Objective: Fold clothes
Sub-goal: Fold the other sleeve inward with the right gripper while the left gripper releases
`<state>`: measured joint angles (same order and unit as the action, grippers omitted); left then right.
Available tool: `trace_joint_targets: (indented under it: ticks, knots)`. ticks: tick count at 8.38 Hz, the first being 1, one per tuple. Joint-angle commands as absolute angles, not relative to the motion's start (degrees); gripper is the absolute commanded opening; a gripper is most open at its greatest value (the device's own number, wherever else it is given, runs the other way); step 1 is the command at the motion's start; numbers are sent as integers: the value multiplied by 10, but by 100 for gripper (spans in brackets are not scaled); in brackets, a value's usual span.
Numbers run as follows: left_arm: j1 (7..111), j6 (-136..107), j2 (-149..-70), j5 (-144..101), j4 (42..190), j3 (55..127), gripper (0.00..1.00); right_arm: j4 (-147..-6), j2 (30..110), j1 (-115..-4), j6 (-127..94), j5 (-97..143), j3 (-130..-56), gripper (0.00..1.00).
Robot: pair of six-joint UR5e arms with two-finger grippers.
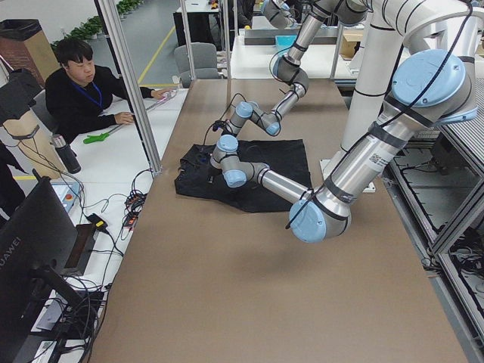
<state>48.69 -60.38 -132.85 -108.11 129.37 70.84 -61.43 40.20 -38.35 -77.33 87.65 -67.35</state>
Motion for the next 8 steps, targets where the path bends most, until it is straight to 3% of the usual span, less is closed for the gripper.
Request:
trace_joint_targets:
  ticks: [1, 4, 6, 8]
  knots:
    - [487, -604, -1327, -1083, 1296, 710, 95, -613, 400, -380, -744, 873, -677, 94]
    - [487, -621, -1324, -1084, 1295, 736, 95, -614, 409, -381, -687, 881, -710, 95]
    - [479, -717, -1287, -1078, 1294, 801, 95, -615, 490, -381, -763, 889, -814, 93]
    - [439, -795, -1204, -1047, 1294, 910, 95, -661, 567, -344, -790, 911, -936, 92]
